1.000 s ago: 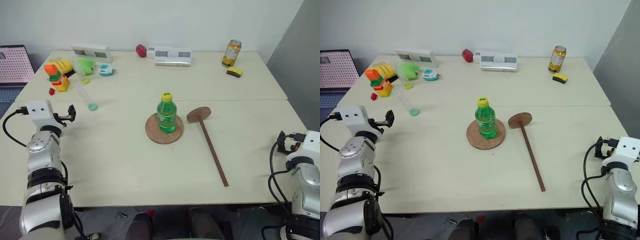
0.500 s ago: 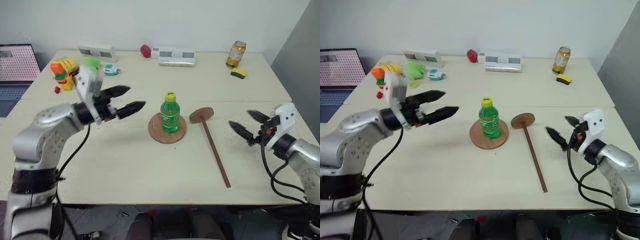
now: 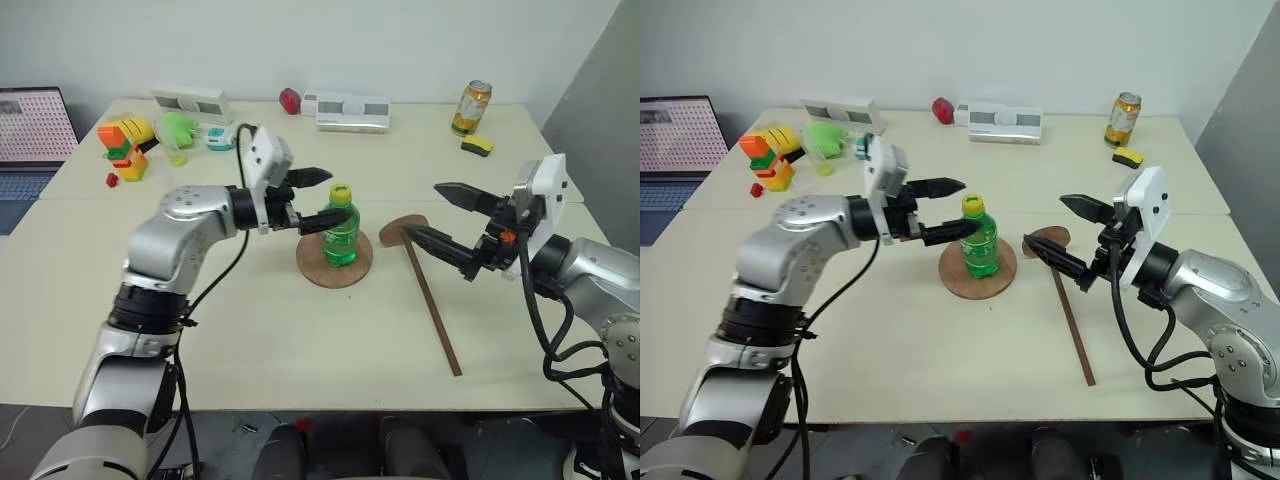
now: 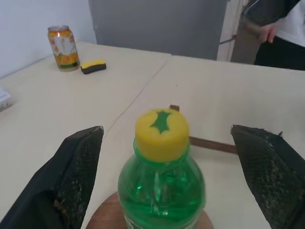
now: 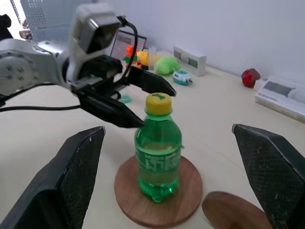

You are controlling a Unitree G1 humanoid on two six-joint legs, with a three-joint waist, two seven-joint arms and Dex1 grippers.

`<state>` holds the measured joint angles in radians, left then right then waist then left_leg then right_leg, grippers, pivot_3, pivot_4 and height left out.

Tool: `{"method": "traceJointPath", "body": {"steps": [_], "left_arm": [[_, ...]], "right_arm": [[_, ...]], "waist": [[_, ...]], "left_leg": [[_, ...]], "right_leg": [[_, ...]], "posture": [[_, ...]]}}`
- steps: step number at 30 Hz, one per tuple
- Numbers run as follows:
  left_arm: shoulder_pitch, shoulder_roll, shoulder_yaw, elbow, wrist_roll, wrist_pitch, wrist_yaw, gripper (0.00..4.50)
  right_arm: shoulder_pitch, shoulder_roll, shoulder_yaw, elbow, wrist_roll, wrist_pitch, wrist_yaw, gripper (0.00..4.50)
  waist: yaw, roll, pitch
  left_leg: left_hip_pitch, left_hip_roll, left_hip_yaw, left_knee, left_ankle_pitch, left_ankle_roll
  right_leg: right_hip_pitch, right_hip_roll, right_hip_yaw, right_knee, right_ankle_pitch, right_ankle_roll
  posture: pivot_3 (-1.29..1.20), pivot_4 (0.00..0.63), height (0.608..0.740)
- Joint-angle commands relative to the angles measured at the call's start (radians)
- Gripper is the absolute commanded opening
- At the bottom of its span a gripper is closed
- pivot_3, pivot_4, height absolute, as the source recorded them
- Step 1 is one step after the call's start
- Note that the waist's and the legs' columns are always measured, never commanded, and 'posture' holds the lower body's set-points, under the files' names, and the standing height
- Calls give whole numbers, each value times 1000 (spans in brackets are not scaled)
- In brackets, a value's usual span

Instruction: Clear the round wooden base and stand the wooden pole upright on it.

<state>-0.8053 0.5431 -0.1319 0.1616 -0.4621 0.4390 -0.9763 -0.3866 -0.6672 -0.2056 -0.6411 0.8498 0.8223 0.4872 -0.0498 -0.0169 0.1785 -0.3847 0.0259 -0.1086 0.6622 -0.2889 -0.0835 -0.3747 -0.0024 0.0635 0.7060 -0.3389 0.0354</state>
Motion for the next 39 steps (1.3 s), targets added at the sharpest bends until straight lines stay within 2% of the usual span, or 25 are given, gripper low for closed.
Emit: {"method": "traceJointPath", "body": {"steps": [1,3,4,10,15,25,31,35,39], "left_arm": [[-53,-22,26,20,8,-47,-41,4313],[-58,-28,25,30,11,-47,-59,4095],[-61,-33,25,34,8,-44,-72,3787],[-68,-48,22,43,12,-30,-111,2694],[-68,-47,18,61,37,-39,-121,1481],[-76,-48,39,66,46,-27,-114,1440],[-97,45,166,23,-39,144,-63,1440],[-29,108,367,-77,-74,254,152,1440],[75,99,569,-202,-76,289,387,1440]], "right_arm": [[16,-3,-39,-53,21,4,-47,4499],[29,-7,-44,-61,23,3,-58,4500],[35,-7,-51,-65,27,4,-66,4500],[40,-17,-65,-70,33,2,-92,4500],[31,-23,-70,-66,40,2,-104,4500],[8,-20,-58,-53,48,-4,-120,4500],[-51,-32,-6,-29,73,5,-47,4500],[-169,17,73,30,131,24,2,4500],[-241,52,124,77,172,44,59,4500]], "waist": [[0,0,0],[0,0,0],[0,0,0],[-3,0,0],[-3,0,0],[-4,0,0],[-16,0,1],[-27,0,1],[-31,-1,2]], "left_leg": [[-1,0,0,0,0,0],[-1,0,0,0,0,0],[-1,0,0,0,0,0],[-1,0,0,0,0,0],[-1,0,0,0,0,0],[0,0,0,0,0,0],[0,1,0,0,0,0],[-1,2,0,-1,0,0],[-2,2,-1,0,0,0]], "right_leg": [[-1,0,0,0,0,0],[-1,0,0,0,0,0],[-1,0,0,0,0,0],[-1,0,0,1,0,0],[-1,0,0,1,0,0],[0,0,0,1,0,0],[-2,1,0,2,0,0],[-4,1,1,3,0,0],[-5,1,0,3,0,0]], "posture": [[0,150,740],[0,150,740],[0,150,740],[0,150,740],[0,150,740],[0,150,740],[0,150,740],[0,150,740],[0,150,740]]}}
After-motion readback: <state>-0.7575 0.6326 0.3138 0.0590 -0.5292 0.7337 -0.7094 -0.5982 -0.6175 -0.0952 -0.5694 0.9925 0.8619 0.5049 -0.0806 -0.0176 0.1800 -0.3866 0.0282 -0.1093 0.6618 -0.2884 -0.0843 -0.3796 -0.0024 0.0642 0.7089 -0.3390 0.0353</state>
